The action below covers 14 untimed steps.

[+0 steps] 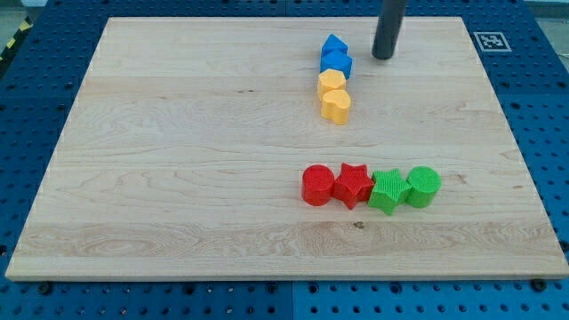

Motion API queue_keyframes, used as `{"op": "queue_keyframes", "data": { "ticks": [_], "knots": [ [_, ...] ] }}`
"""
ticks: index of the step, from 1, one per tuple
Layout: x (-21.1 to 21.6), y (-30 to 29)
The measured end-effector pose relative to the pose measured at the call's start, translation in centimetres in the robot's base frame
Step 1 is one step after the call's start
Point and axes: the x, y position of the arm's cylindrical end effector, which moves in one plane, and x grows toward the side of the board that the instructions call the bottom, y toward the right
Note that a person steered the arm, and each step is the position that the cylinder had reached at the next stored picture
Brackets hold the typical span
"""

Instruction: Move the green circle above the red star

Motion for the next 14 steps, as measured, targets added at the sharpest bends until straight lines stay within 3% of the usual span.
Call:
{"op": "queue_keyframes", "data": {
  "ticks": [3, 5, 7, 8, 13, 14],
  "knots": [
    [7.7, 3.9],
    [17.2, 4.0],
    [19.8, 4.0],
    [24.0, 4.0],
    [29.2, 0.8],
    [27.0, 0.8]
  ]
}}
